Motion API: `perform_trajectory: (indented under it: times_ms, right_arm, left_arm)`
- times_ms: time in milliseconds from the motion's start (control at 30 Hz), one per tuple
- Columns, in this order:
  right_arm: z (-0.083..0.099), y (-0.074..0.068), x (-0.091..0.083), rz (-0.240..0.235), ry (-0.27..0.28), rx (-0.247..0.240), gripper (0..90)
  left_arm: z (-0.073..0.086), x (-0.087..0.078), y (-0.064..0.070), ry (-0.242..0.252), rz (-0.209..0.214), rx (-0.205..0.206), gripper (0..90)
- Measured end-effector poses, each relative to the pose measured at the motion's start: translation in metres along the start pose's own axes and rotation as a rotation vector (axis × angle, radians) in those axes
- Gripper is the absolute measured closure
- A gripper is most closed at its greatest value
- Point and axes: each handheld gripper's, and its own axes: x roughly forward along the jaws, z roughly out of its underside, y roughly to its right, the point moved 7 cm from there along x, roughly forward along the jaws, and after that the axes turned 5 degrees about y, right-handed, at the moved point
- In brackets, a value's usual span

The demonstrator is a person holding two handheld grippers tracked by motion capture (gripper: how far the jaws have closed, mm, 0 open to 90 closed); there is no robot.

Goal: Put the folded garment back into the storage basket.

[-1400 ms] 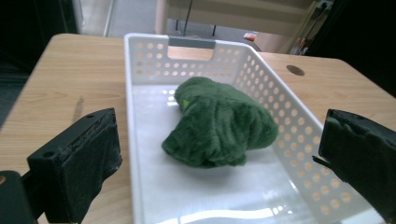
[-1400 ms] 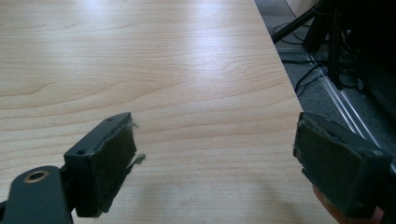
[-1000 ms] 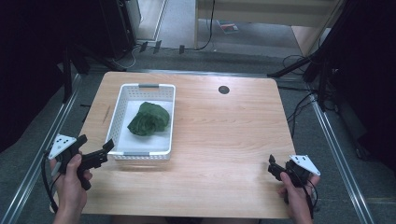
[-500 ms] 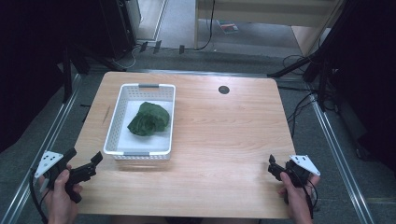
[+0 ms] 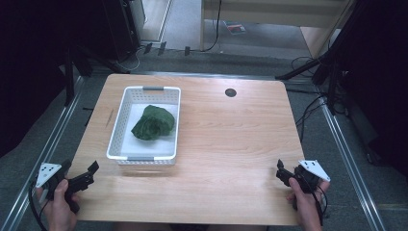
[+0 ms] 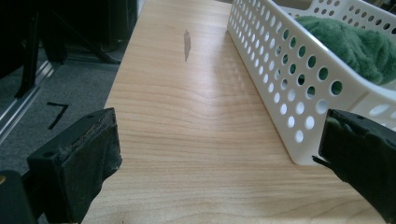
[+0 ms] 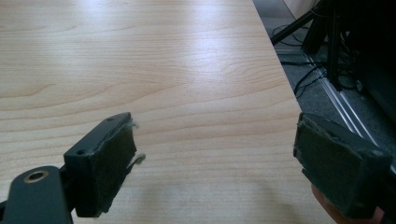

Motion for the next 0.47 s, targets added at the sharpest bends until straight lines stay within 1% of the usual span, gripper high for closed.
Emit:
perform_trajectory:
  times_ms: [100, 133, 267, 367, 467]
  right_arm:
    - [-0.0002, -0.0003, 0.0, -0.003, 0.003, 0.0, 12.9]
    - [-0.0002, -0.0004, 0.0, -0.003, 0.003, -0.001, 12.9]
    - [-0.0002, -0.0002, 0.0002, 0.001, 0.002, -0.001, 12.9]
    - [-0.0001, -0.0002, 0.0003, 0.001, 0.001, -0.002, 12.8]
    - [-0.0002, -0.0003, 0.0005, 0.002, 0.0, -0.002, 12.8]
  left_arm:
    - [0.0034, 0.0026, -0.0002, -0.006, 0.003, -0.004, 0.0]
    - [0.0044, 0.0033, -0.0006, -0.011, 0.001, 0.001, 0.0]
    - [0.0038, 0.0037, -0.0005, -0.006, 0.003, 0.005, 0.0]
    - [0.0039, 0.0042, -0.0004, -0.007, -0.009, 0.005, 0.0]
    - [0.0045, 0.0057, -0.0006, -0.024, -0.018, 0.012, 0.0]
